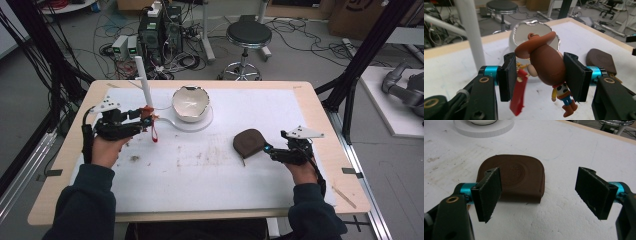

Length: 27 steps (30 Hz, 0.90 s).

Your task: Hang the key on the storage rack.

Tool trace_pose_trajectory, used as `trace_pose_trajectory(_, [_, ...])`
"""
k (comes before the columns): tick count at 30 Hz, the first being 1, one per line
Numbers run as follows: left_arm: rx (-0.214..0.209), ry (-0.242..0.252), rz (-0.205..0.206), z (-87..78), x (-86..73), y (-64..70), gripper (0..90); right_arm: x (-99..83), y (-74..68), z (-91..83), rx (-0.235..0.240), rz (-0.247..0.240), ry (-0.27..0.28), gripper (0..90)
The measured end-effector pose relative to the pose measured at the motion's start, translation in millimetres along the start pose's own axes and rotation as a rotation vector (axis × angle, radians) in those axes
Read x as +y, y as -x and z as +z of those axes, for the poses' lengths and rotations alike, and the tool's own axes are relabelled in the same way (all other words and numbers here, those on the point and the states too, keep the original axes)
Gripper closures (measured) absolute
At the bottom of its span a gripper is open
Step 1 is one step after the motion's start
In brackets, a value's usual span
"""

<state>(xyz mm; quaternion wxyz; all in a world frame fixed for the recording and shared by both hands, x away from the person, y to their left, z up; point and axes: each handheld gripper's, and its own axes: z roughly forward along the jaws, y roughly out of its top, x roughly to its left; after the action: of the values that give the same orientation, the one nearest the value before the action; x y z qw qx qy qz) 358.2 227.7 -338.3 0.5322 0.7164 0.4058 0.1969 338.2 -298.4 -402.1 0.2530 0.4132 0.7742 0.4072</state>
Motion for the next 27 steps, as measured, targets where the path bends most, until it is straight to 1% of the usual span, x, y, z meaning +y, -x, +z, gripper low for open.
trace_pose_trajectory(2, [0.017,0.013,0.025,-4.1,15.0,-6.4,46.1,0.3,0.0,0.7,0.0,-0.001,-0.002,21.6])
trace_pose_trajectory(4, [0.021,0.022,0.028,-5.6,21.8,-9.4,46.1,0.6,0.0,1.0,0.0,0.001,0.0,21.6])
trace_pose_trajectory(5, [0.021,0.022,0.028,-5.6,21.8,-9.4,46.1,0.7,-0.1,1.0,0.0,0.002,0.001,21.6])
trace_pose_trajectory(6, [0.03,0.034,0.038,-7.5,31.5,-13.9,46.1,0.8,-0.1,1.0,0.0,0.002,0.001,21.6])
trace_pose_trajectory(7, [0.03,0.034,0.038,-7.5,31.5,-13.9,46.1,0.9,-0.1,1.0,0.0,0.003,0.003,21.6])
trace_pose_trajectory(8, [0.035,0.038,0.045,-8.5,37.1,-16.9,46.1,0.9,-0.1,1.0,0.0,0.003,0.003,21.6])
trace_pose_trajectory(9, [0.037,0.056,0.045,-9.2,45.1,-21.7,46.1,0.8,0.0,1.3,0.0,0.001,0.002,21.6])
trace_pose_trajectory(10, [0.037,0.056,0.045,-9.2,45.1,-21.7,46.1,0.7,0.0,1.5,0.001,0.002,0.002,21.6])
trace_pose_trajectory(11, [0.034,0.065,0.042,-9.4,51.5,-26.1,46.1,0.7,0.0,1.5,0.002,0.004,0.002,21.6])
trace_pose_trajectory(12, [0.034,0.065,0.042,-9.4,51.5,-26.1,46.1,0.7,0.0,1.5,0.002,0.003,0.002,21.6])
trace_pose_trajectory(13, [0.031,0.071,0.042,-9.2,57.6,-30.0,46.1,0.7,0.3,1.4,0.002,0.0,0.002,21.6])
trace_pose_trajectory(14, [0.037,0.066,0.05,-8.8,60.8,-31.0,46.1,0.7,0.1,1.4,0.002,0.004,0.003,21.6])
trace_pose_trajectory(15, [0.037,0.066,0.05,-8.8,60.8,-31.0,46.1,0.7,0.2,1.4,0.001,0.004,0.002,21.6])
trace_pose_trajectory(17, [0.042,0.069,0.066,-6.8,69.2,-33.9,46.1,0.1,1.3,1.9,0.0,-0.003,0.0,21.6])
trace_pose_trajectory(18, [0.042,0.069,0.066,-6.8,69.2,-33.9,46.1,0.1,1.3,1.9,0.0,-0.003,0.0,21.6])
trace_pose_trajectory(19, [0.05,0.061,0.071,-4.9,74.0,-36.3,46.0,-0.3,1.8,2.3,0.001,0.002,-0.002,21.6])
trace_pose_trajectory(22, [0.05,0.057,0.075,-2.3,78.1,-38.9,46.0,-1.0,2.9,2.4,0.0,0.005,-0.006,21.6])
trace_pose_trajectory(24, [0.056,0.059,0.07,-0.4,80.0,-40.8,46.0,-1.3,3.6,2.3,-0.002,0.008,-0.004,21.6])
trace_pose_trajectory(25, [0.067,0.056,0.061,1.6,81.0,-43.6,46.0,-1.6,4.1,2.0,-0.002,0.007,-0.005,21.6])
trace_pose_trajectory(27, [0.071,0.057,0.053,2.9,80.9,-45.6,46.0,-1.9,4.2,1.6,-0.002,0.008,-0.007,21.5])
